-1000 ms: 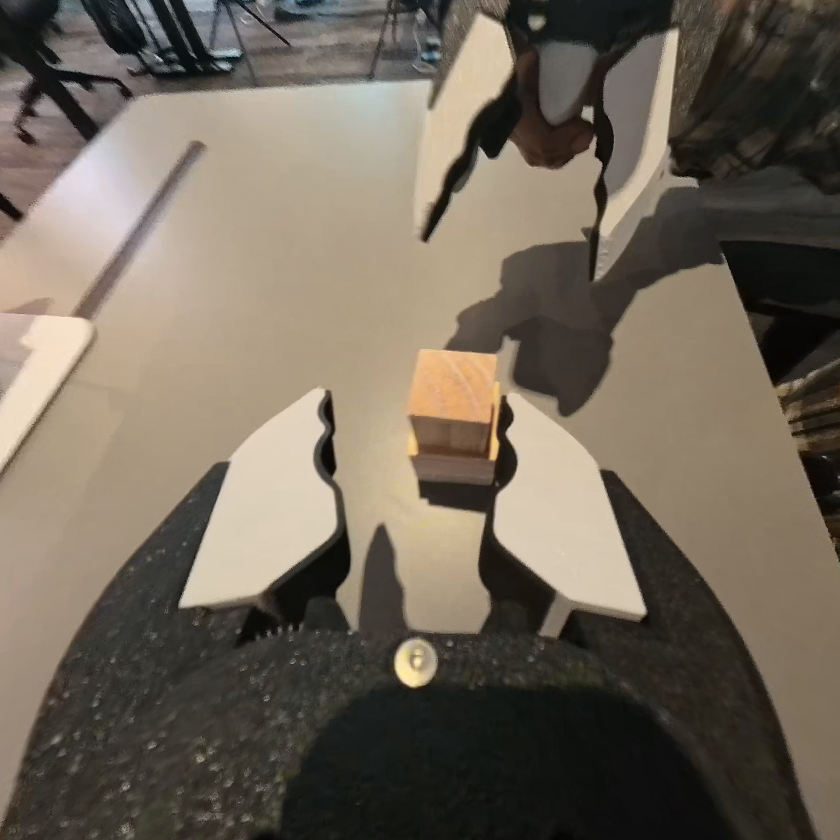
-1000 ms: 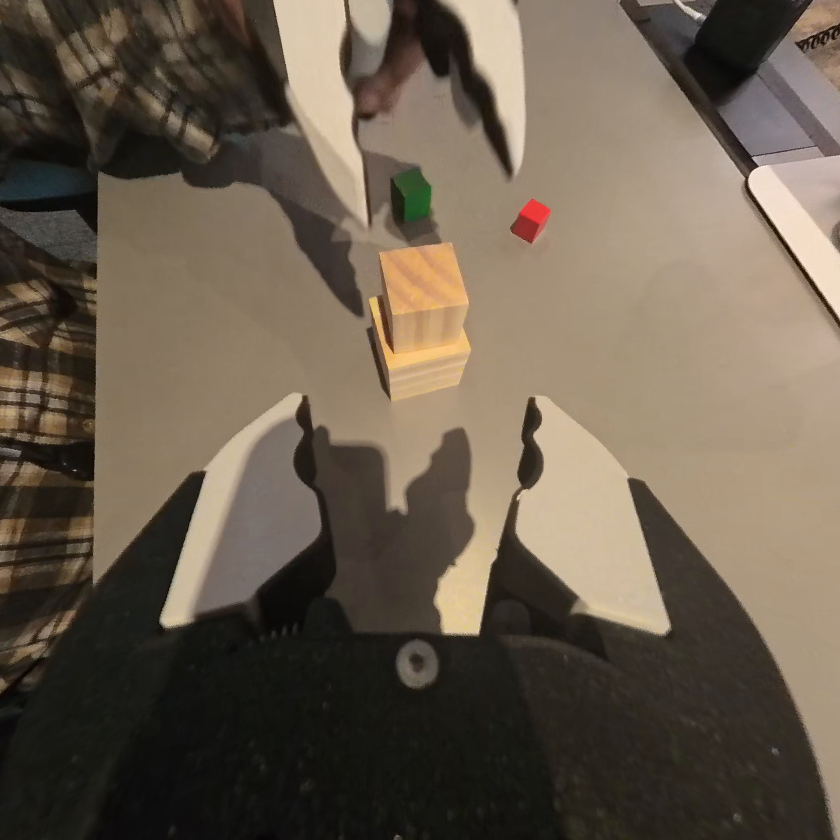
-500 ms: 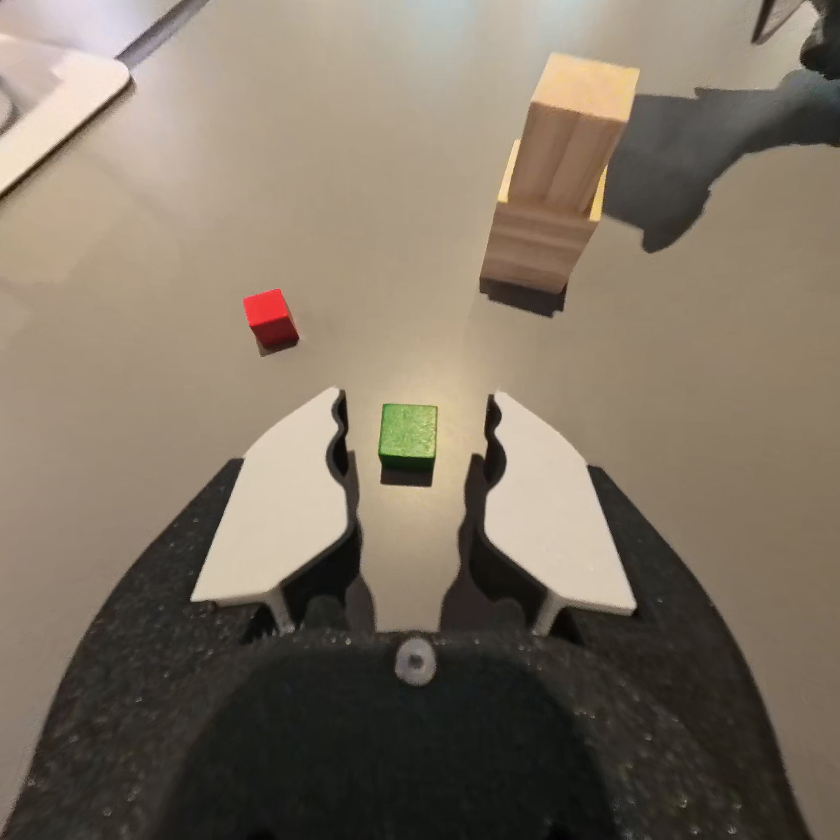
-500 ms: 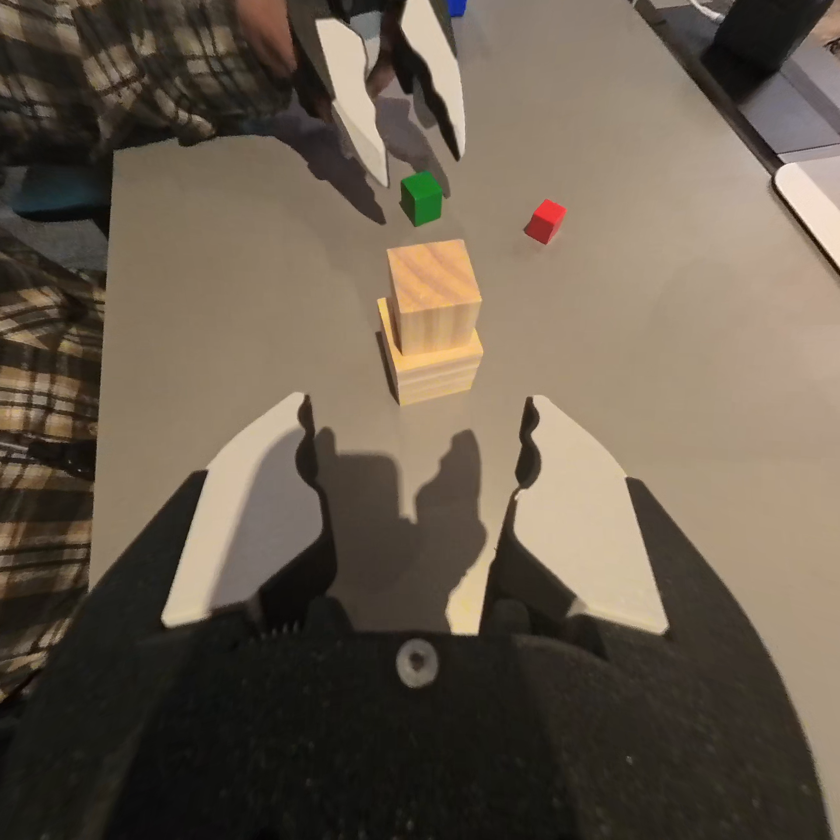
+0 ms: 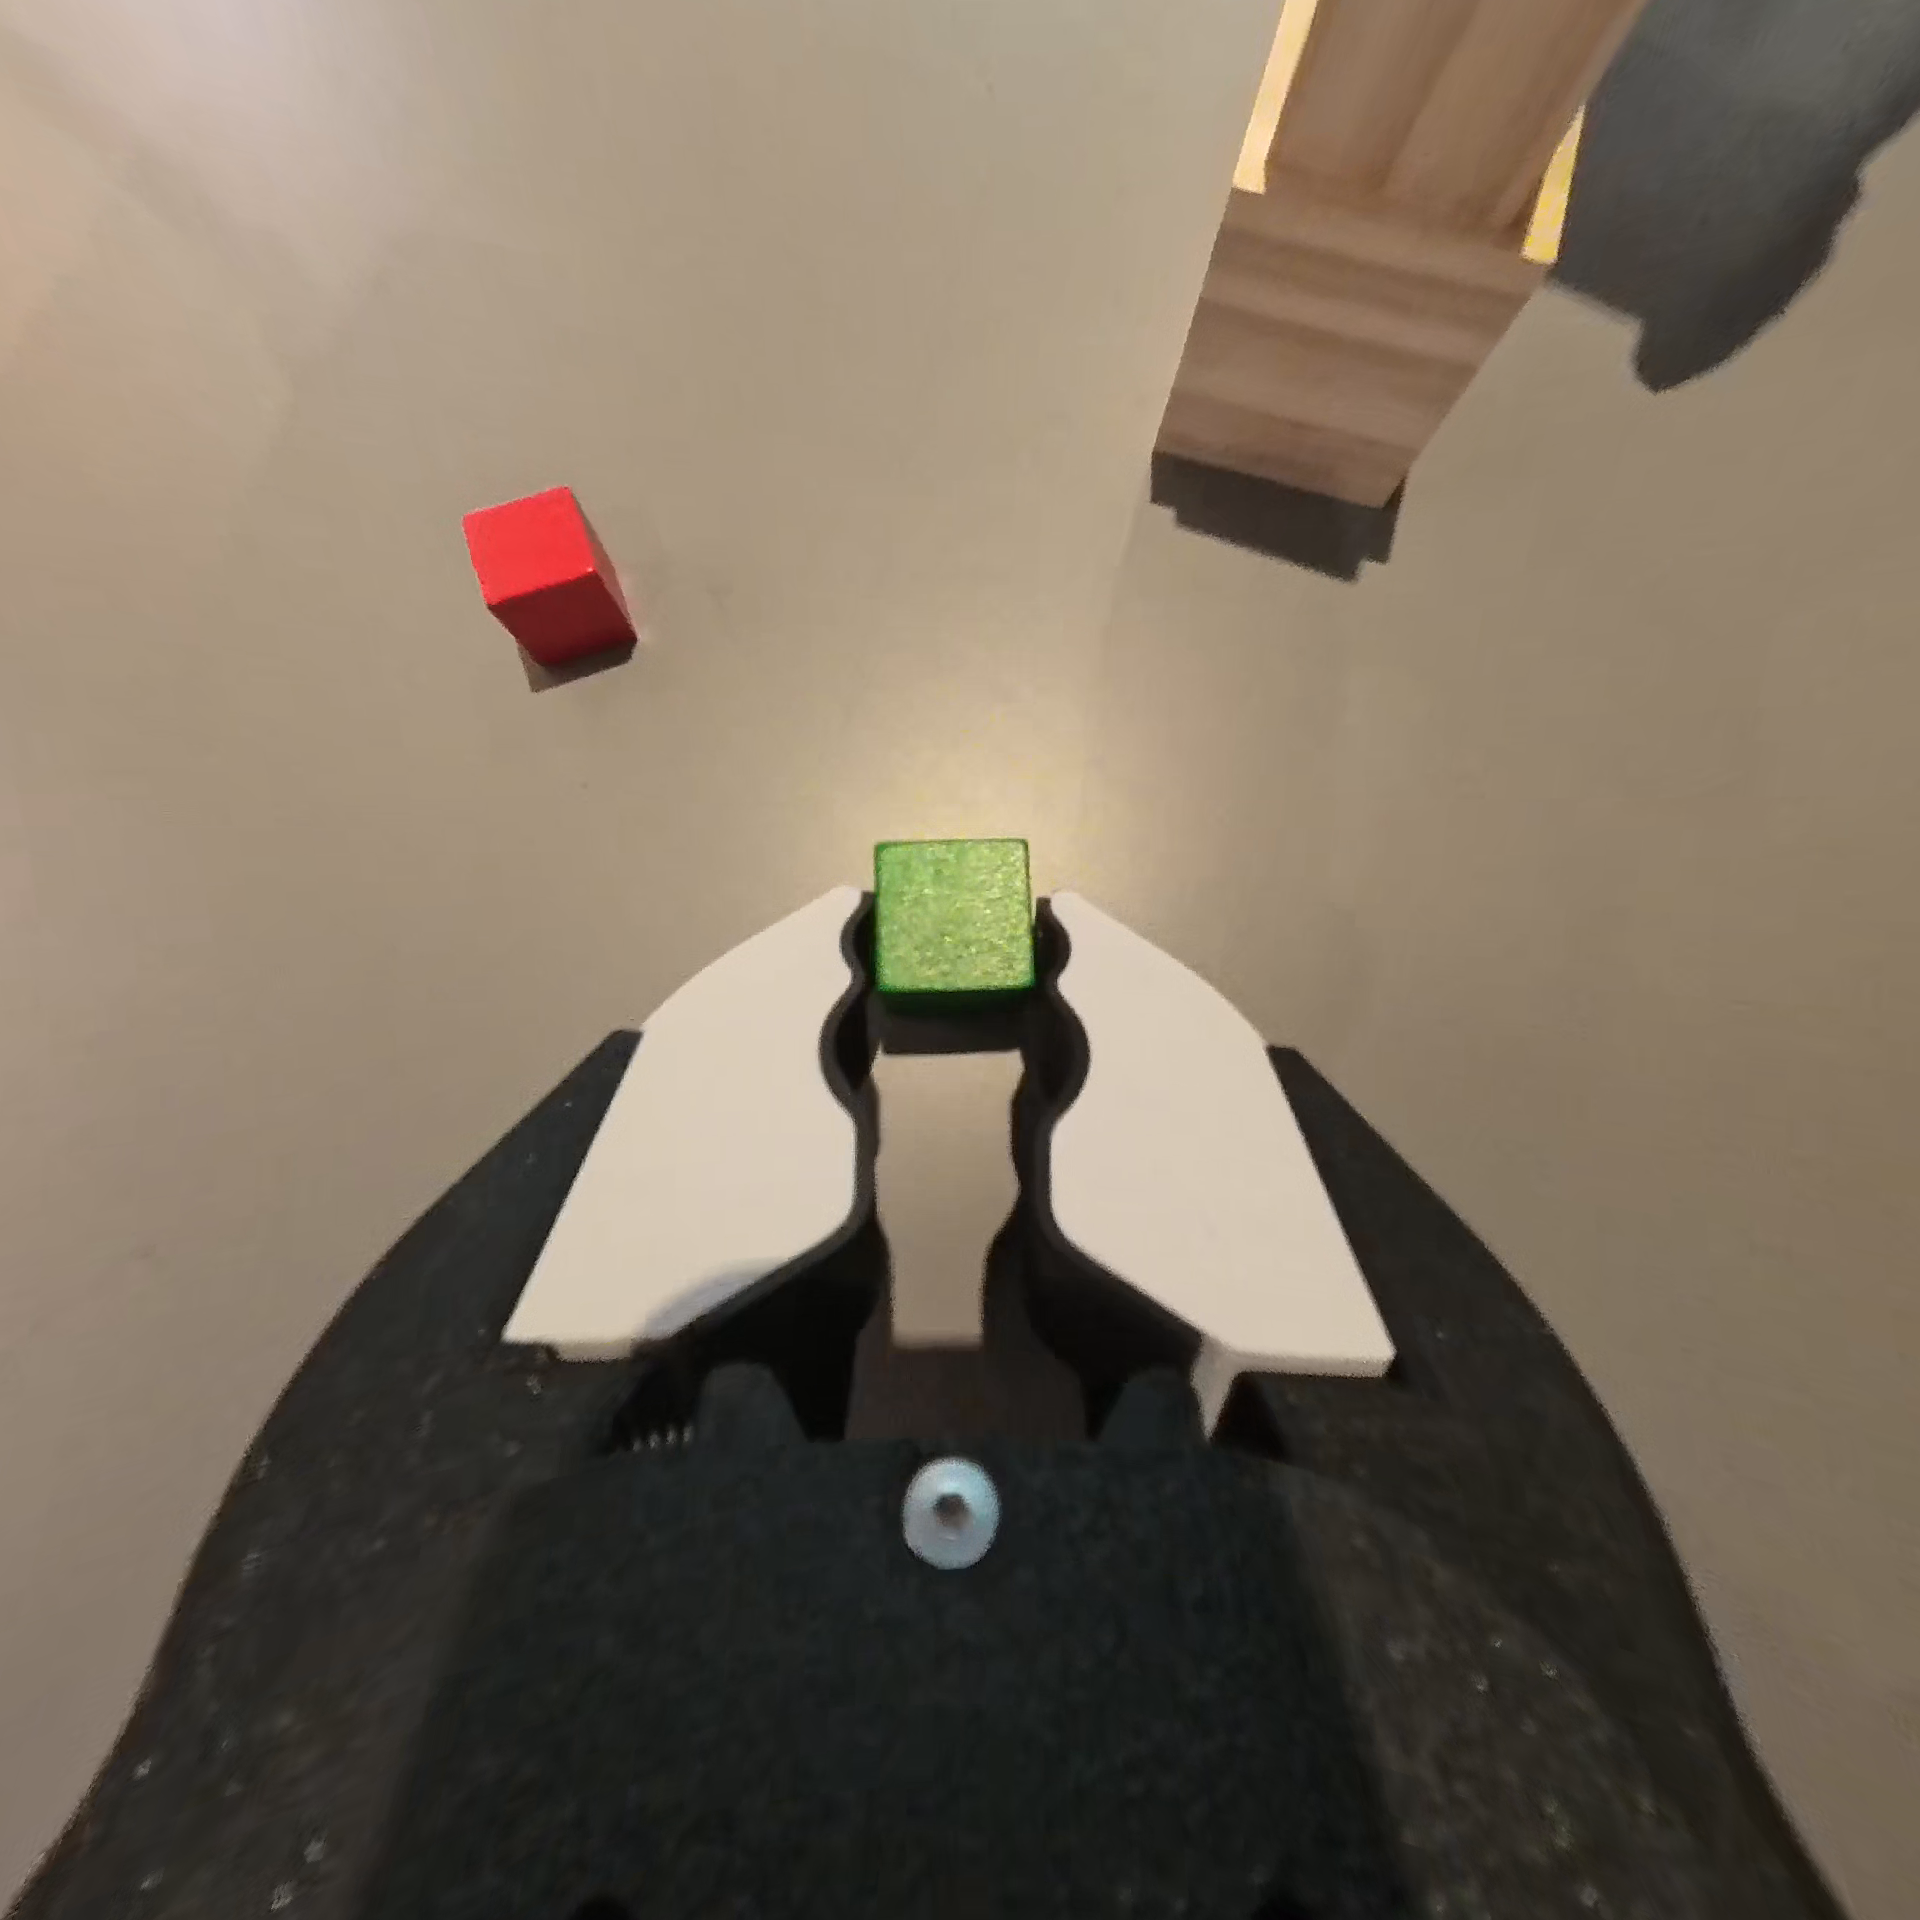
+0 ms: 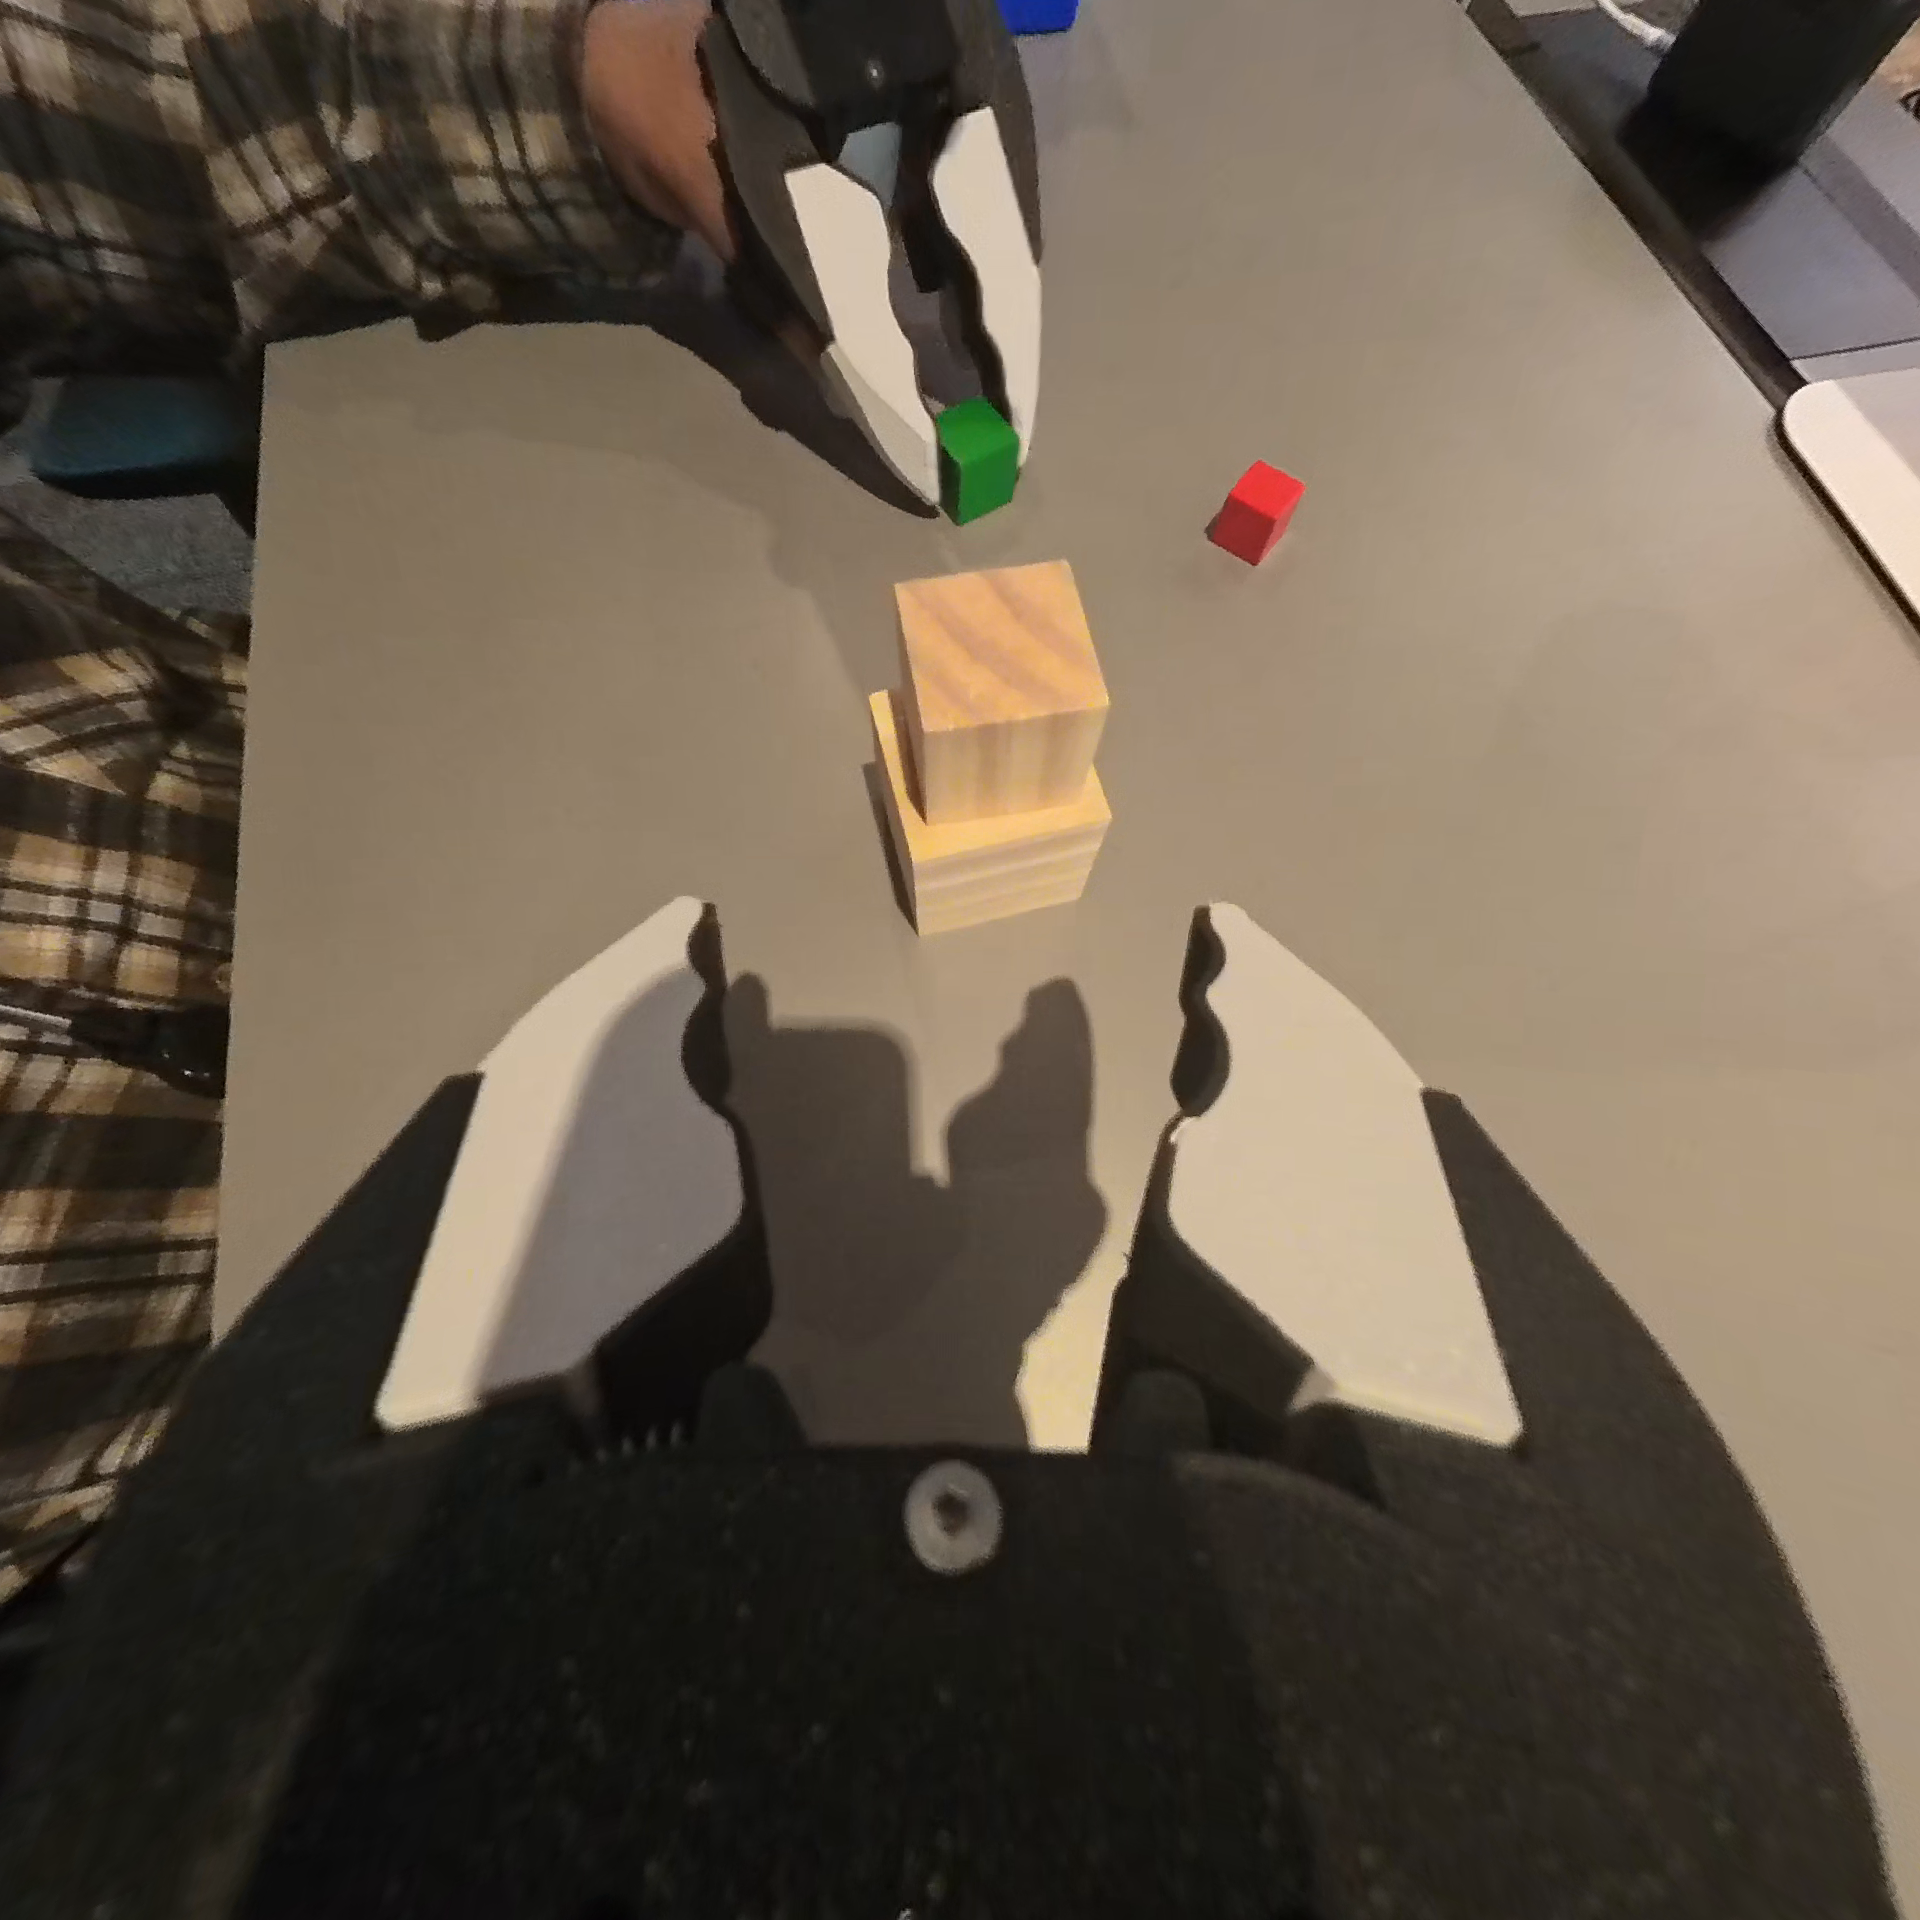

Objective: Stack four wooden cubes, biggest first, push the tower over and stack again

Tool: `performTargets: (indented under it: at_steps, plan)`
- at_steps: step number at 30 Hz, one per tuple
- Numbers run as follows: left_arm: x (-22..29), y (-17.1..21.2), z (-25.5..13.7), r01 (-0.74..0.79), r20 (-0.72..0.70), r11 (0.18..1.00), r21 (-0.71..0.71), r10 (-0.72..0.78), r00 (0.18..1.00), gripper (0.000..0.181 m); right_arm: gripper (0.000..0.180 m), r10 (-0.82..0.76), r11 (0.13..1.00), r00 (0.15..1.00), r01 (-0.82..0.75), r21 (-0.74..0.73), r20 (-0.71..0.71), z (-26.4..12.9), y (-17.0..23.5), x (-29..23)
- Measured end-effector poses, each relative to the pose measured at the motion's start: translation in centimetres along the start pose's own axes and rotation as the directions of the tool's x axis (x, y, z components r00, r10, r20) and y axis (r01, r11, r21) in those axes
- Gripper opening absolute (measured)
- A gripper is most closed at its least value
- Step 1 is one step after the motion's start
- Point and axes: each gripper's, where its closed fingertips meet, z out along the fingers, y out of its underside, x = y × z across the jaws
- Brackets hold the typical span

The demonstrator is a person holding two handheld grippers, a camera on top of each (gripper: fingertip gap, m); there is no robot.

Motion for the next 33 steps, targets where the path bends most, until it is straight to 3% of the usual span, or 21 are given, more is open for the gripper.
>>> performTargets:
  at_steps: [1, 9, 14, 20, 33]
  plan:
    - [-0.1, -0.3, -0.1, -0.004, 0.005, 1.000, -0.001, 0.004, 1.000, 0.028, 0.083, 0.001, 1.000, 1.000, -0.001, 0.001, -0.001, -0.1, 0.0, 0.0]
    - [1.8, -10.3, -4.0, -0.060, -0.040, 0.987, 0.147, 0.067, 0.997, 0.028, 0.081, 0.014, 1.000, 1.000, -0.014, 0.009, -0.013, -0.9, 0.3, 0.2]
    - [5.5, -15.0, -2.5, -0.171, -0.133, 0.980, 0.103, 0.184, 0.974, 0.028, 0.081, 0.029, 1.000, 0.999, -0.029, 0.009, -0.016, -1.1, 0.9, 0.1]
    - [7.3, -15.7, 0.4, -0.212, -0.219, 0.975, 0.059, 0.220, 0.951, 0.028, 0.081, 0.035, 0.999, 0.999, -0.035, 0.003, -0.012, -1.5, 1.7, -0.2]
    - [7.6, -15.2, 2.3, -0.232, -0.288, 0.971, 0.057, 0.239, 0.927, 0.028, 0.078, 0.050, 0.999, 0.999, -0.050, 0.019, 0.003, -1.1, 2.1, 0.0]
